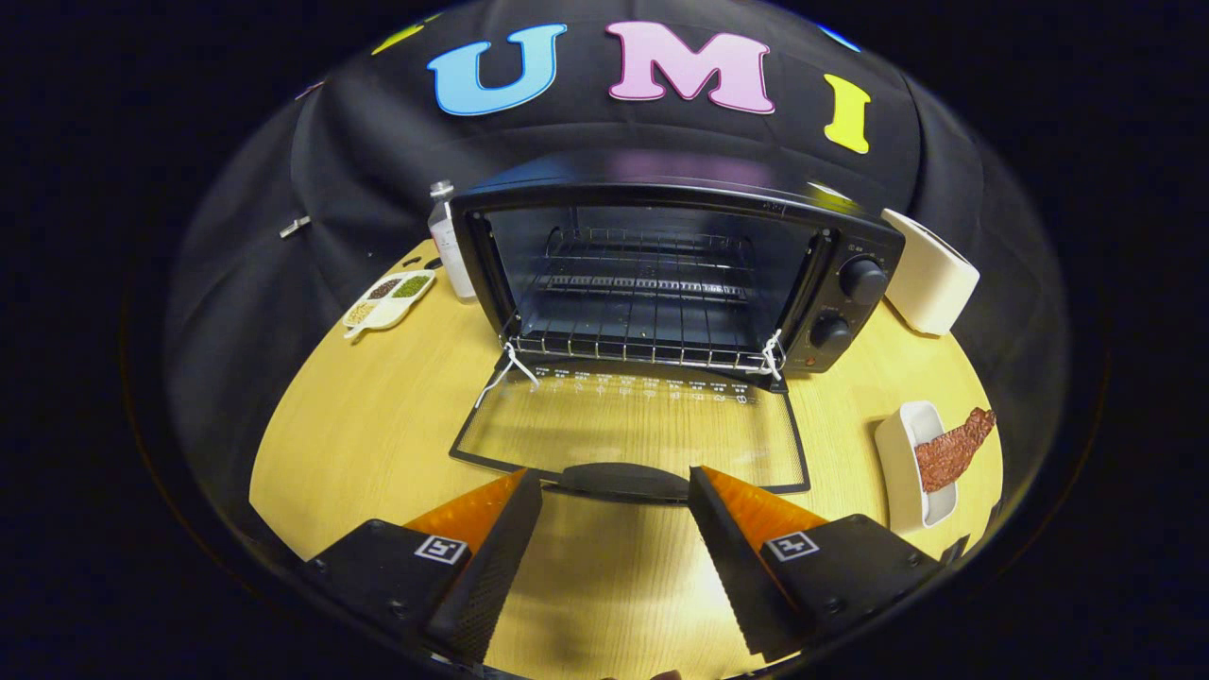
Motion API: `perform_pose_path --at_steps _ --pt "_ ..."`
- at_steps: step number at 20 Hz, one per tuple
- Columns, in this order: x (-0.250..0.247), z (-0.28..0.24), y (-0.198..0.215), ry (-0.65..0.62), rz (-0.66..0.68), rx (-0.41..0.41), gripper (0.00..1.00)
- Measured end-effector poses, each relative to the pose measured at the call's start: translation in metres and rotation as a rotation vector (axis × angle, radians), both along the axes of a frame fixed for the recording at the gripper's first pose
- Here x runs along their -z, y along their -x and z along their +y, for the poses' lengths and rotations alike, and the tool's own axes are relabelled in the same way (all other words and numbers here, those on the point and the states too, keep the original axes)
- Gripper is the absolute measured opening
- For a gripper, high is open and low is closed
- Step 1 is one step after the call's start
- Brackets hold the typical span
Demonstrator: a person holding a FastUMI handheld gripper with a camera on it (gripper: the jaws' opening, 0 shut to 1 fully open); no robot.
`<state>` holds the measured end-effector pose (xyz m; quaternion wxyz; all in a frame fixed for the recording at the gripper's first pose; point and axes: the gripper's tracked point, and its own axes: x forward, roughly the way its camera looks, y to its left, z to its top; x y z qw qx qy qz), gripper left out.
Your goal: Open the toaster oven, put the food inside, and close the toaster oven door.
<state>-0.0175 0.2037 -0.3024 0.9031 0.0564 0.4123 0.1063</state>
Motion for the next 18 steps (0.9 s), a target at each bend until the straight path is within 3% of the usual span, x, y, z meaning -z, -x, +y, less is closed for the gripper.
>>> perform_pose_path --at_steps 7,12,18 --pt "-0.068 -0.048 0.02 -0.175 -0.034 -0.191 0.99" --pt "-0.106 -0.134 0.021 -0.233 -0.018 -0.187 0.99" --pt "-0.096 -0.245 0.022 -0.193 0.062 -0.207 0.99"
